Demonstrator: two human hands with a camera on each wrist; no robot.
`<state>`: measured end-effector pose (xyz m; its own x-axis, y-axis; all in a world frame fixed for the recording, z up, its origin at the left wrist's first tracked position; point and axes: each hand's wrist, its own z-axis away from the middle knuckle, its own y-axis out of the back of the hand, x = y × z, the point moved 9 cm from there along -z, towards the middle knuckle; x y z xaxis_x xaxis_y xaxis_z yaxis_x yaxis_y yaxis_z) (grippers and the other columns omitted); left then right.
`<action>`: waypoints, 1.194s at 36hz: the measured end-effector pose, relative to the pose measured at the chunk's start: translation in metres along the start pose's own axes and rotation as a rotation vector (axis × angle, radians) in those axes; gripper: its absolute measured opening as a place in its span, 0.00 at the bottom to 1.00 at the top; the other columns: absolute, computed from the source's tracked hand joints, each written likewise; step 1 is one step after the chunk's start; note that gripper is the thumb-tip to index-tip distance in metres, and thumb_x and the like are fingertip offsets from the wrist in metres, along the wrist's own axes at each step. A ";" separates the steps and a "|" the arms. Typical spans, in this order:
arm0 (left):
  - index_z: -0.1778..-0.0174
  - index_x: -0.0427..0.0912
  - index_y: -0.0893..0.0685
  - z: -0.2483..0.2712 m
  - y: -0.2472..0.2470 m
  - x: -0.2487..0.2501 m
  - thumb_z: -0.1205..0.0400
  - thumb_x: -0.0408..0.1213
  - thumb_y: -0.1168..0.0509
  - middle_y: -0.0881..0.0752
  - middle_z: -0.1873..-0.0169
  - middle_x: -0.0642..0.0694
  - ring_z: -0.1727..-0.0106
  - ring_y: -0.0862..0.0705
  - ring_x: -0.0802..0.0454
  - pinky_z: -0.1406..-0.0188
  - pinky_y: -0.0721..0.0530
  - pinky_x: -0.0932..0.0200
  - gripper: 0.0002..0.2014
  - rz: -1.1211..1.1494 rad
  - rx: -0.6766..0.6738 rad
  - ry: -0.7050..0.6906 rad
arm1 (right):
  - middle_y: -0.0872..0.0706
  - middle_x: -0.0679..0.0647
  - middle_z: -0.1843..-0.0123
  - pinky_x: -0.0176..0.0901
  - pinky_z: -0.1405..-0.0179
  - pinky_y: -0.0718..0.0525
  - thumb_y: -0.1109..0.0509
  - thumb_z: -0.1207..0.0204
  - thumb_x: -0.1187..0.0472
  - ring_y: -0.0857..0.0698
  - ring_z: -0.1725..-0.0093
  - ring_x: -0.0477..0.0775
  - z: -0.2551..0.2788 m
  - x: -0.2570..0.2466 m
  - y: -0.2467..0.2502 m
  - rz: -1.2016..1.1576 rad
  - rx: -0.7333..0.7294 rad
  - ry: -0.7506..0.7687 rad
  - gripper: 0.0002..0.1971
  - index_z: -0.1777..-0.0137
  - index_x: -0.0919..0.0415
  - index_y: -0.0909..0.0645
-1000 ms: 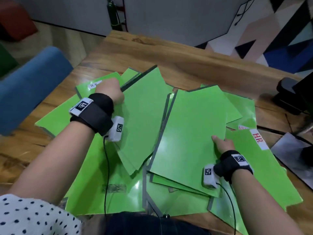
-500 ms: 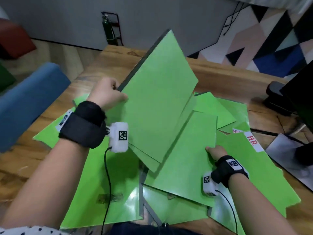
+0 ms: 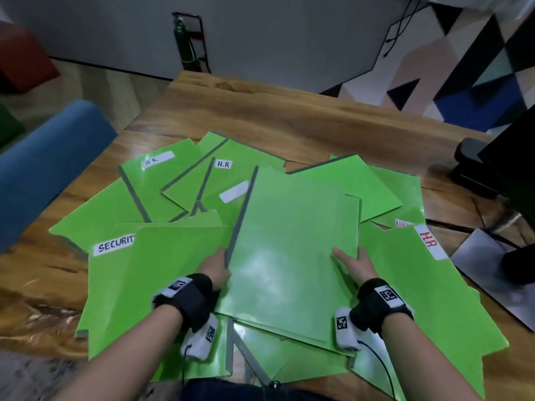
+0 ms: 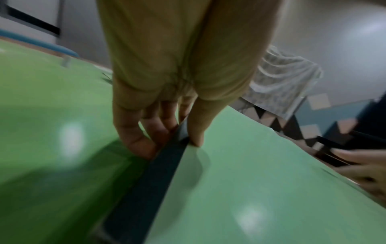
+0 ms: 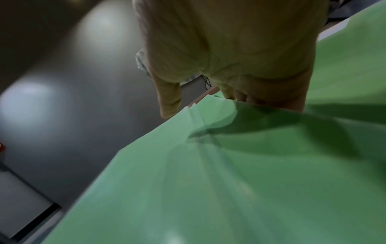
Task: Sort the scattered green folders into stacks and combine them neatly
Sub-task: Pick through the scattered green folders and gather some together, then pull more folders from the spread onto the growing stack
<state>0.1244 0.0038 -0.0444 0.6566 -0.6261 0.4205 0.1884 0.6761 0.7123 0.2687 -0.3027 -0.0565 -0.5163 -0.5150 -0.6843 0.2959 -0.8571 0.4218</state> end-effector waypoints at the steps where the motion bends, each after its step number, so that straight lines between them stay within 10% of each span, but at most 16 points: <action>1: 0.30 0.37 0.33 0.002 -0.011 0.008 0.18 0.29 0.39 0.17 0.40 0.36 0.42 0.17 0.40 0.43 0.18 0.50 0.20 -0.008 -0.018 -0.026 | 0.46 0.59 0.15 0.65 0.24 0.36 0.26 0.29 0.43 0.39 0.19 0.64 -0.001 0.001 -0.002 0.004 -0.003 0.001 0.48 0.16 0.53 0.52; 6: 0.32 0.41 0.29 0.007 -0.030 0.028 0.22 0.26 0.37 0.19 0.46 0.41 0.51 0.16 0.42 0.50 0.15 0.52 0.22 -0.011 -0.005 -0.044 | 0.45 0.63 0.16 0.60 0.23 0.38 0.24 0.30 0.46 0.40 0.18 0.64 -0.005 0.010 0.000 -0.005 0.050 -0.053 0.53 0.17 0.64 0.54; 16: 0.38 0.45 0.20 0.025 -0.034 0.034 0.23 0.52 0.31 0.15 0.46 0.43 0.52 0.18 0.49 0.47 0.15 0.53 0.21 0.280 -0.257 -0.054 | 0.28 0.70 0.25 0.63 0.30 0.25 0.19 0.34 0.51 0.26 0.28 0.72 -0.007 0.014 0.018 0.043 0.206 -0.168 0.48 0.22 0.73 0.41; 19: 0.42 0.43 0.15 0.021 -0.008 0.009 0.22 0.49 0.31 0.13 0.44 0.47 0.48 0.17 0.51 0.39 0.17 0.51 0.17 0.346 -0.042 -0.013 | 0.30 0.69 0.23 0.63 0.29 0.26 0.20 0.33 0.52 0.28 0.26 0.71 -0.009 0.004 0.028 0.077 0.240 -0.125 0.46 0.22 0.72 0.40; 22: 0.29 0.45 0.26 0.019 0.017 -0.028 0.26 0.57 0.30 0.26 0.29 0.39 0.34 0.23 0.42 0.36 0.20 0.44 0.33 0.098 0.197 0.162 | 0.32 0.67 0.22 0.63 0.28 0.28 0.22 0.31 0.51 0.30 0.24 0.69 -0.008 -0.010 0.036 0.079 0.281 -0.058 0.45 0.21 0.70 0.40; 25: 0.17 0.49 0.49 0.018 0.006 -0.050 0.29 0.69 0.37 0.53 0.17 0.37 0.18 0.48 0.29 0.27 0.39 0.26 0.50 -0.090 0.096 0.308 | 0.31 0.65 0.22 0.63 0.27 0.29 0.24 0.29 0.50 0.29 0.25 0.68 -0.006 -0.027 0.044 0.060 0.336 0.013 0.41 0.22 0.69 0.37; 29: 0.16 0.50 0.58 0.012 -0.011 -0.039 0.24 0.73 0.53 0.66 0.17 0.39 0.18 0.62 0.28 0.26 0.48 0.23 0.47 -0.115 0.041 0.239 | 0.27 0.64 0.24 0.59 0.26 0.29 0.26 0.28 0.51 0.26 0.27 0.66 -0.006 -0.043 0.050 -0.008 0.367 0.061 0.37 0.24 0.70 0.33; 36: 0.16 0.54 0.52 -0.009 0.000 -0.017 0.32 0.79 0.73 0.61 0.16 0.40 0.18 0.68 0.33 0.23 0.65 0.27 0.51 0.214 0.010 0.214 | 0.29 0.65 0.22 0.59 0.23 0.33 0.24 0.30 0.54 0.28 0.25 0.65 -0.002 -0.050 0.024 -0.154 0.280 0.068 0.40 0.22 0.70 0.36; 39: 0.16 0.52 0.54 -0.009 0.011 -0.015 0.29 0.78 0.67 0.60 0.16 0.42 0.17 0.65 0.36 0.21 0.63 0.31 0.49 0.367 0.009 0.264 | 0.30 0.65 0.22 0.59 0.22 0.34 0.23 0.30 0.56 0.29 0.24 0.65 0.003 -0.050 0.004 -0.187 0.224 0.042 0.40 0.21 0.69 0.37; 43: 0.17 0.59 0.46 -0.083 -0.008 -0.066 0.49 0.90 0.54 0.48 0.16 0.48 0.15 0.51 0.42 0.20 0.52 0.33 0.64 0.575 -0.019 0.250 | 0.32 0.65 0.21 0.58 0.22 0.35 0.24 0.28 0.57 0.31 0.23 0.65 0.011 -0.049 -0.027 -0.191 0.142 0.028 0.40 0.21 0.69 0.38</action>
<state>0.1399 0.0719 -0.1239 0.8072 -0.0522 0.5880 -0.2341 0.8861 0.4000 0.2778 -0.2543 -0.0278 -0.5291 -0.3456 -0.7749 0.0779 -0.9292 0.3613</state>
